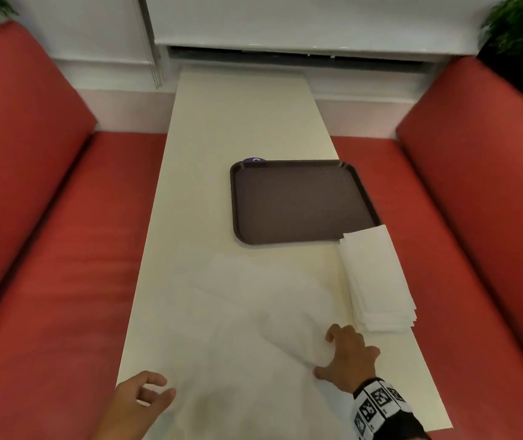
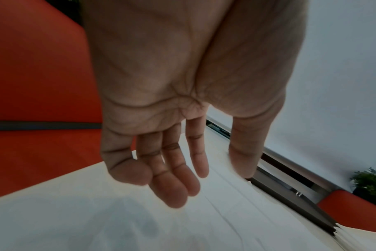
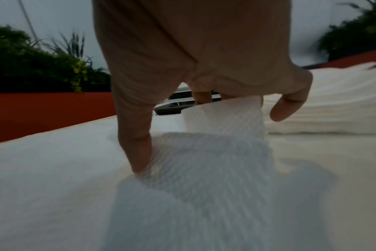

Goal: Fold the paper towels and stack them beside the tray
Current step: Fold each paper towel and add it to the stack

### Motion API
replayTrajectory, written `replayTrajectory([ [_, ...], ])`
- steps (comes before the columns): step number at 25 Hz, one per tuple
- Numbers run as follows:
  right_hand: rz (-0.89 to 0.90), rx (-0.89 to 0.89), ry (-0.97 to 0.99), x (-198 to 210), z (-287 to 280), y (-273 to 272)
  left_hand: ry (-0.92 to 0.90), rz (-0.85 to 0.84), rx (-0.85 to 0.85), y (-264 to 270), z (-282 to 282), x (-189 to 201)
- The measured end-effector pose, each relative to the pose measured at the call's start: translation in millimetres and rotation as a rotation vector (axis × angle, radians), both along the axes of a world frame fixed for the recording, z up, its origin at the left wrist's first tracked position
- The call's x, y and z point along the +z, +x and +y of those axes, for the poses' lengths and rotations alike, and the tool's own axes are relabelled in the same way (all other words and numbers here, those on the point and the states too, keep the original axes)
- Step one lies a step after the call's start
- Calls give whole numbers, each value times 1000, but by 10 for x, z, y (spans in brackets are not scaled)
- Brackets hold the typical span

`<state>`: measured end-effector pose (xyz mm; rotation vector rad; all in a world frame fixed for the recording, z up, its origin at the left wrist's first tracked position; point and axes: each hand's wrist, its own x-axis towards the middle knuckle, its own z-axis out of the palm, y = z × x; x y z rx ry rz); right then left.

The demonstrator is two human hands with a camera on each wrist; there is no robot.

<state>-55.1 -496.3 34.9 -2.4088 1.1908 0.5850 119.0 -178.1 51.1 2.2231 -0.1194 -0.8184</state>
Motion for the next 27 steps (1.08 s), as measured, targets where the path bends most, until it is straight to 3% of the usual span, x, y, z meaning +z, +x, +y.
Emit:
replayTrajectory([
  [4,10,-154,134,-10,-91,-37,-44,0,-24,105,-22,31],
  [6,-94,-284,229,-34,-166,-97,-58,-2,-32,129,-45,35],
  [10,-294,-221,153,35,-281,-131,-62,23,-42,188,-137,82],
  [13,-536,-117,106,430,-367,-3,-93,-2,-100,271,-360,205],
  [17,-815,-12,111,1154,-510,198,-266,-20,-274,283,-946,494],
  [23,-1038,49,512,1893,-676,392,-433,-72,-366,425,-1799,949],
  [27,-1020,95,650,2143,-812,432,-682,244,-569,507,-2193,1251],
])
